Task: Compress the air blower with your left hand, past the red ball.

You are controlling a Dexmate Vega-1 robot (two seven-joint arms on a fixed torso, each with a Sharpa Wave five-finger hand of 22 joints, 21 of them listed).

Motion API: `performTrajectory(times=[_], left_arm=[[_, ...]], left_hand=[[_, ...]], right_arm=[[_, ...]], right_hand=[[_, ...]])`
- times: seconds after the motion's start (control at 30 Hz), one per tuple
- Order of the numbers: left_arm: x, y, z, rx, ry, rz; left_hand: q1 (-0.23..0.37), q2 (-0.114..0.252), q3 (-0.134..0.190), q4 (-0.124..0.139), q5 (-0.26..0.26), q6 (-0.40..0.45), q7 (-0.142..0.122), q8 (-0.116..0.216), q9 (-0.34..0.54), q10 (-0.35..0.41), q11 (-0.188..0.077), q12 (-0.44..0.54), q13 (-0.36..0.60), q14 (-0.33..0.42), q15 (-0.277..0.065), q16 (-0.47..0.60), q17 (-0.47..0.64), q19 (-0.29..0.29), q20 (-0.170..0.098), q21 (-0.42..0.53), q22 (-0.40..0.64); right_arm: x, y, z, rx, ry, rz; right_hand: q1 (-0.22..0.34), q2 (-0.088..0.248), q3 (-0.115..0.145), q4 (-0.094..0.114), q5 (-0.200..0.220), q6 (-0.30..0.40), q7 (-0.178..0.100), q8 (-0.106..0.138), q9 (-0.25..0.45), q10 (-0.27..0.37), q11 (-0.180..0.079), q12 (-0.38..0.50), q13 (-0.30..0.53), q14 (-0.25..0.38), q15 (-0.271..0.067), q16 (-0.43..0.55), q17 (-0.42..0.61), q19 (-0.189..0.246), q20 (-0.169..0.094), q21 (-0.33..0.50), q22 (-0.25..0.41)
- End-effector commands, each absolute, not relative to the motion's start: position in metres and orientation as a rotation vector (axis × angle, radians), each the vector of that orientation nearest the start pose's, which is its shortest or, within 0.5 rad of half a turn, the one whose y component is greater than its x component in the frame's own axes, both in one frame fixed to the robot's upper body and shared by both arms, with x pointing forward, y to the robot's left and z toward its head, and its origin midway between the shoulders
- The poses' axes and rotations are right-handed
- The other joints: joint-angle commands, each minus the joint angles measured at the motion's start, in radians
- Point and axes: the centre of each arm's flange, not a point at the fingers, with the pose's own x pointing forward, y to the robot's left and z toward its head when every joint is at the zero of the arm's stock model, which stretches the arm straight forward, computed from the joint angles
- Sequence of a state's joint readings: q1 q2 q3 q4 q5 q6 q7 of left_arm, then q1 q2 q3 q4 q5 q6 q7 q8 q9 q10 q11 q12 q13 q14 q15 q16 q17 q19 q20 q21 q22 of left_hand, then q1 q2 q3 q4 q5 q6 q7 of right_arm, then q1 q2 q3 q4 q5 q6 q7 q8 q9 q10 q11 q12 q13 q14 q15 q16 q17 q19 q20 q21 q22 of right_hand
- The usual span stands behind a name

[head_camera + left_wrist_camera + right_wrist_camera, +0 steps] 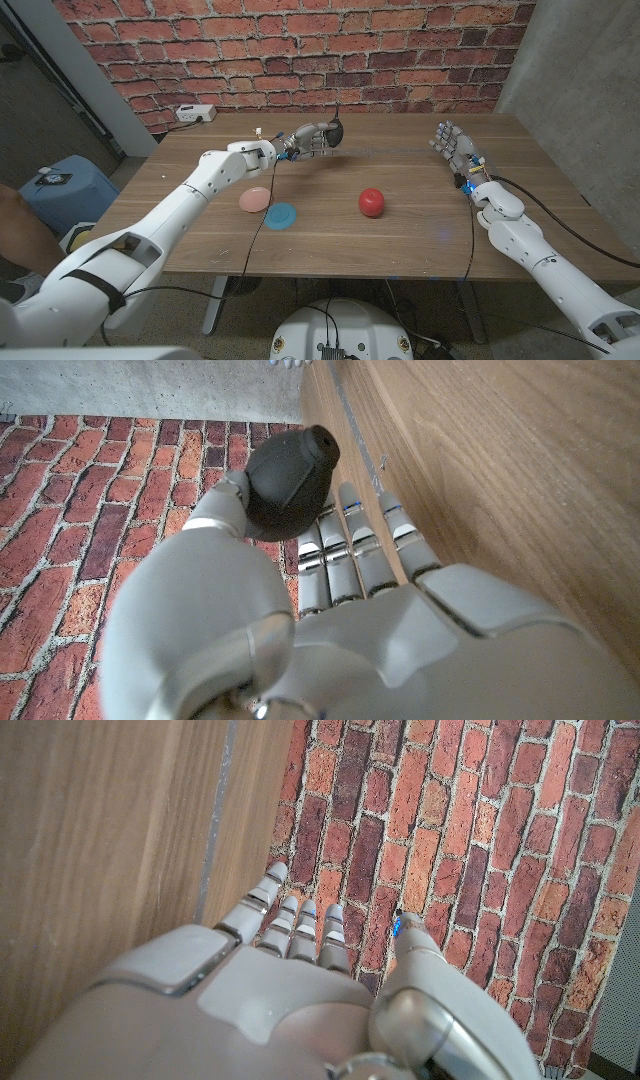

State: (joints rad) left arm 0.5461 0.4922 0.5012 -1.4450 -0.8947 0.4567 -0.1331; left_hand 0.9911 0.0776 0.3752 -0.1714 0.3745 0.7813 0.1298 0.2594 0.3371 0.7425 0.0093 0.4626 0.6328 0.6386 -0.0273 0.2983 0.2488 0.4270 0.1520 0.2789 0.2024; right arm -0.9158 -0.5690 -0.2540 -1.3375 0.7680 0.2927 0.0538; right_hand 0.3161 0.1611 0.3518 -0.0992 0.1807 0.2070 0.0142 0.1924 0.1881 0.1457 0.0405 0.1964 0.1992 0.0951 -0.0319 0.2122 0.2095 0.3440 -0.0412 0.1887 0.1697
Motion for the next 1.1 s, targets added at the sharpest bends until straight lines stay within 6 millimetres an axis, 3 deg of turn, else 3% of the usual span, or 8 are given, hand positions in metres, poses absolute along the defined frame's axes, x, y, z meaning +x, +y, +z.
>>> performTrajectory(times=[0.03, 0.53, 0.8, 1.1], left_arm=[[0.660, 0.166, 0.050, -0.067, -0.148, -0.576], [0.656, 0.177, 0.044, -0.085, -0.144, -0.543], [0.655, 0.184, 0.041, -0.100, -0.142, -0.529], [0.657, 0.186, 0.040, -0.104, -0.138, -0.533]], left_hand=[[0.040, 0.010, 0.005, -0.008, -0.005, 0.033, -0.002, 0.016, 0.006, 0.048, -0.018, 0.015, 0.007, 0.033, -0.017, 0.023, 0.014, 0.029, -0.006, 0.017, 0.006], [0.112, 0.016, 0.001, -0.008, -0.020, 0.121, -0.040, 0.051, 0.016, 0.148, -0.048, 0.041, 0.004, 0.112, -0.073, 0.083, 0.046, 0.095, -0.039, 0.054, 0.009], [0.147, 0.018, 0.001, -0.009, -0.027, 0.167, -0.058, 0.072, 0.023, 0.199, -0.086, 0.060, 0.015, 0.159, -0.101, 0.112, 0.061, 0.128, -0.056, 0.074, 0.010], [0.186, 0.019, 0.003, -0.014, -0.032, 0.205, -0.073, 0.093, 0.034, 0.230, -0.103, 0.074, 0.027, 0.191, -0.125, 0.137, 0.080, 0.147, -0.073, 0.089, 0.011]], right_arm=[[0.633, -0.356, -0.029, 0.142, -0.609, 0.135], [0.630, -0.348, -0.032, 0.140, -0.605, 0.139], [0.629, -0.342, -0.030, 0.133, -0.605, 0.143], [0.629, -0.340, -0.028, 0.123, -0.602, 0.145]], right_hand=[[0.007, -0.001, -0.003, 0.001, -0.001, 0.003, 0.006, 0.003, 0.003, -0.004, -0.002, 0.004, 0.001, -0.002, 0.004, 0.007, 0.003, 0.009, -0.006, 0.005, 0.002], [0.008, -0.001, -0.003, 0.001, -0.001, 0.003, 0.007, 0.003, 0.003, -0.003, -0.001, 0.004, 0.001, -0.003, 0.004, 0.007, 0.003, 0.009, -0.006, 0.005, 0.002], [0.008, -0.001, -0.003, 0.001, -0.001, 0.003, 0.007, 0.003, 0.003, -0.003, -0.001, 0.004, 0.001, -0.002, 0.005, 0.007, 0.003, 0.009, -0.006, 0.005, 0.002], [0.008, -0.001, -0.003, 0.001, -0.001, 0.003, 0.006, 0.003, 0.003, -0.004, -0.001, 0.004, 0.001, -0.002, 0.004, 0.007, 0.003, 0.008, 0.000, 0.005, 0.002]])
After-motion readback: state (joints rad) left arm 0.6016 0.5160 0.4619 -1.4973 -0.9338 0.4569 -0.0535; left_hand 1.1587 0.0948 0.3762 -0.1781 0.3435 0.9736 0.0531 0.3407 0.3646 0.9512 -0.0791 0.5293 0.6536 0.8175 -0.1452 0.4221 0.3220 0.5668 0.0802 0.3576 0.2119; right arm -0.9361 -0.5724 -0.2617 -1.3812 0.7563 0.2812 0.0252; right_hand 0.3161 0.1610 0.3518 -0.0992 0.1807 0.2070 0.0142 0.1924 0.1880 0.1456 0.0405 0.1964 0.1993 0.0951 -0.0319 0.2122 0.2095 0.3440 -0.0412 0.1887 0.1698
